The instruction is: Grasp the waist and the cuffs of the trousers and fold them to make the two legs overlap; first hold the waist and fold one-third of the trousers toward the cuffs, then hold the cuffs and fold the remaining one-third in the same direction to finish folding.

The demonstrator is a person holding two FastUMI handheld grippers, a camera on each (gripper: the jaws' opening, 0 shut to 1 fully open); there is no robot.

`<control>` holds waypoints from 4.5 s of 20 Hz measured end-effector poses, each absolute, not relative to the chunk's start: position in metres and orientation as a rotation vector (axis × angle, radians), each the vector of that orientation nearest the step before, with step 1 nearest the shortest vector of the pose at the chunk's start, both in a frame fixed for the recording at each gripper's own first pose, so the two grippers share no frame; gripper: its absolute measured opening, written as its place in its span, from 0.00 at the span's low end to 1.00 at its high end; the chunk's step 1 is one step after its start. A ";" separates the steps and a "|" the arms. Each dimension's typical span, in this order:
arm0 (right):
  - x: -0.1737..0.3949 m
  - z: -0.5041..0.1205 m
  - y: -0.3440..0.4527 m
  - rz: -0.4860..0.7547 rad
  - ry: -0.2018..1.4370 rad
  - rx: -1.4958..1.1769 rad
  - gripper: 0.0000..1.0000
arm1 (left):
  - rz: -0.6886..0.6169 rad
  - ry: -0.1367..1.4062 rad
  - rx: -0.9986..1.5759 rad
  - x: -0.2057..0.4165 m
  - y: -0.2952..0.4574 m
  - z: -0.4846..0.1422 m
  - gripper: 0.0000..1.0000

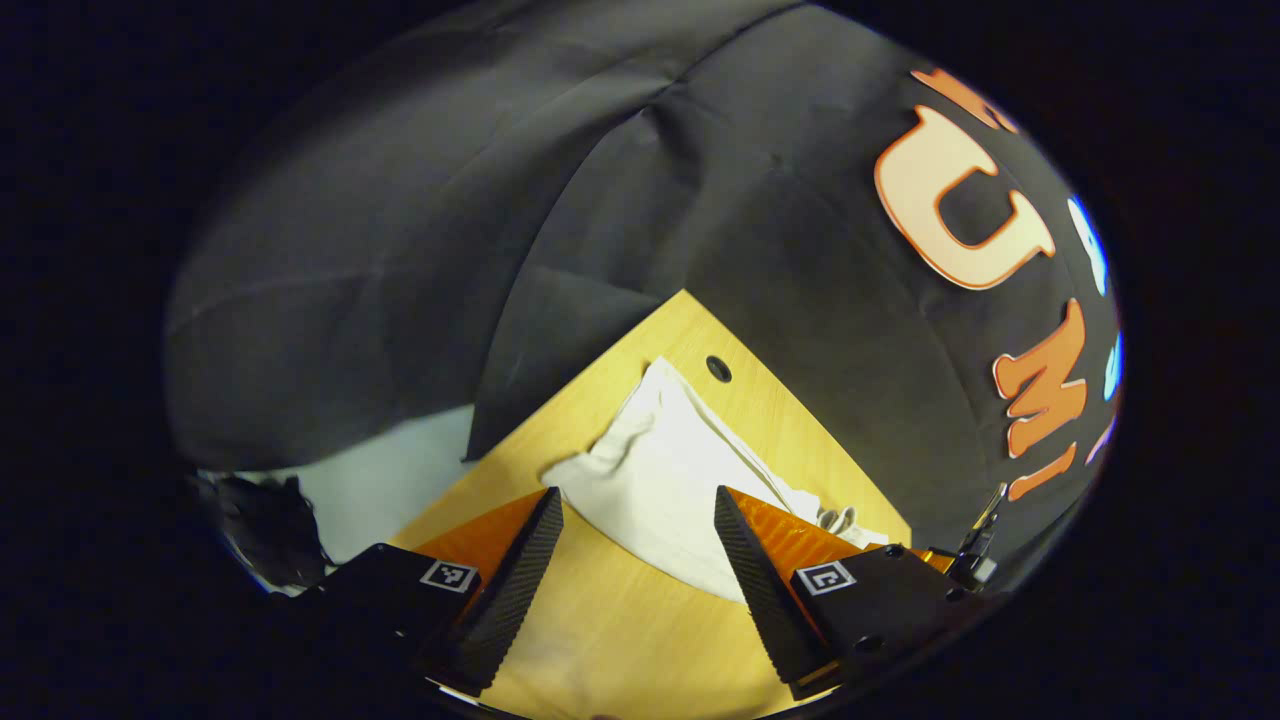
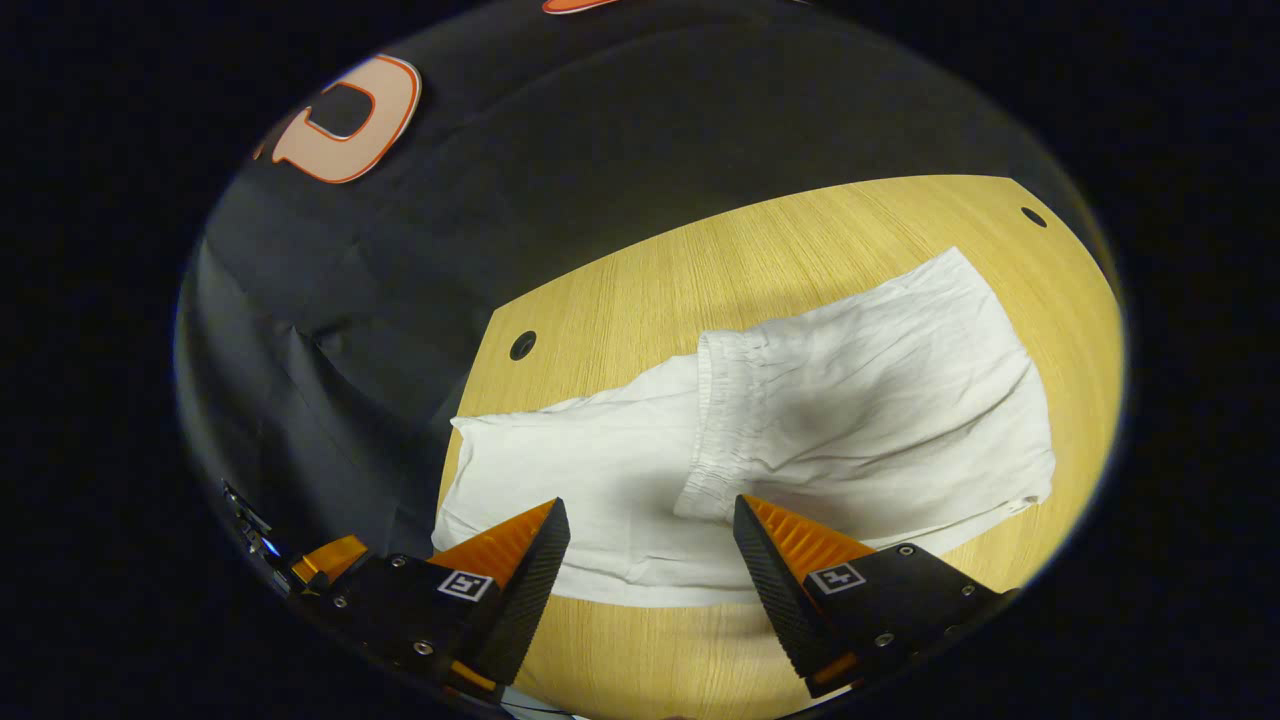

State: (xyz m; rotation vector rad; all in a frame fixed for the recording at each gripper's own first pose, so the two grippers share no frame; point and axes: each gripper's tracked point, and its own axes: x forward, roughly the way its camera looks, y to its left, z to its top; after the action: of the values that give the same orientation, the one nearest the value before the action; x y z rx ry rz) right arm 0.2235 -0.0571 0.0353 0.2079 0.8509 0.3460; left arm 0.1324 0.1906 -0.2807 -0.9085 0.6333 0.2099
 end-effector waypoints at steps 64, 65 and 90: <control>0.145 0.124 -0.423 0.102 0.587 0.344 0.99 | -0.328 0.743 -0.501 0.282 -0.231 -0.155 0.08; 0.143 0.122 -0.431 0.097 0.589 0.355 0.99 | -0.338 0.759 -0.489 0.282 -0.245 -0.161 0.08; 0.149 0.172 -0.425 0.186 0.471 0.248 0.99 | -0.287 0.531 -0.267 0.221 -0.267 -0.081 1.00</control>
State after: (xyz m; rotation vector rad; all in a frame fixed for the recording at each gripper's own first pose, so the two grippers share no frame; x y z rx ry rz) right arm 0.1487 -0.4254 0.1715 0.2475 0.4714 0.1857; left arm 0.2215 -0.2675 -0.0813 -0.2666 0.5312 -0.2866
